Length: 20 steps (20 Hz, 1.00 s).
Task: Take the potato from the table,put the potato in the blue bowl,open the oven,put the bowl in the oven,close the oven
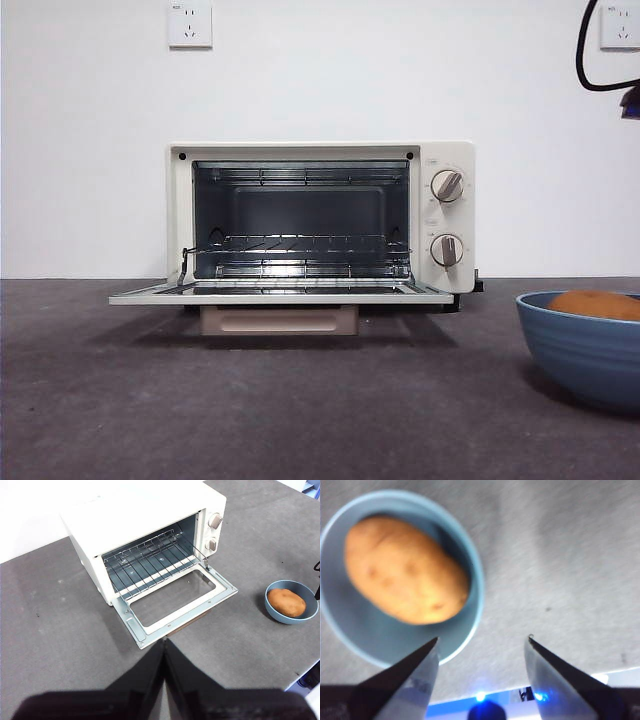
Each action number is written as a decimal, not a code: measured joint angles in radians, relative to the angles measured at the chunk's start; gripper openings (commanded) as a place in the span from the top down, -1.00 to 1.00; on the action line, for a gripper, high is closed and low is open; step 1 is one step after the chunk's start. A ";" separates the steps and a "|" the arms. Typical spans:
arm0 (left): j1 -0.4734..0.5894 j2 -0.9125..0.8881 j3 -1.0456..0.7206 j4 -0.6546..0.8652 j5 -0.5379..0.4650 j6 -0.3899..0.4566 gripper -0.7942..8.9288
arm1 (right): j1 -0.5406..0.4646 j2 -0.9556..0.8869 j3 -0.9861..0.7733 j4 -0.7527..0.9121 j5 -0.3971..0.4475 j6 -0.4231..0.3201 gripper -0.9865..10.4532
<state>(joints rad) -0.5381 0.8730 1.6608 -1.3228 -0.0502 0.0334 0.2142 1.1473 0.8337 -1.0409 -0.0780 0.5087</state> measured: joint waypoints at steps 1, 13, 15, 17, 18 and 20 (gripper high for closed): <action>0.000 -0.002 0.000 0.000 0.000 0.000 0.85 | -0.006 0.003 0.000 0.004 -0.001 0.003 0.33; 0.000 -0.007 0.000 0.000 0.000 0.000 0.85 | -0.018 0.224 0.000 0.085 0.003 0.019 0.73; 0.000 -0.007 0.000 0.000 0.000 0.000 0.85 | -0.018 0.235 0.000 0.100 0.003 0.019 0.86; 0.000 -0.007 0.000 0.000 0.000 0.000 0.85 | -0.018 0.235 0.000 0.101 0.006 0.023 0.86; 0.000 -0.007 0.000 0.000 0.000 0.000 0.85 | -0.019 0.230 0.000 0.107 0.004 0.029 0.86; 0.000 -0.007 0.000 0.000 0.000 0.000 0.85 | -0.019 0.222 0.003 0.103 0.003 0.039 0.86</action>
<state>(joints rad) -0.5381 0.8661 1.6608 -1.3224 -0.0502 0.0334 0.1955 1.3697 0.8371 -0.9382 -0.0750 0.5472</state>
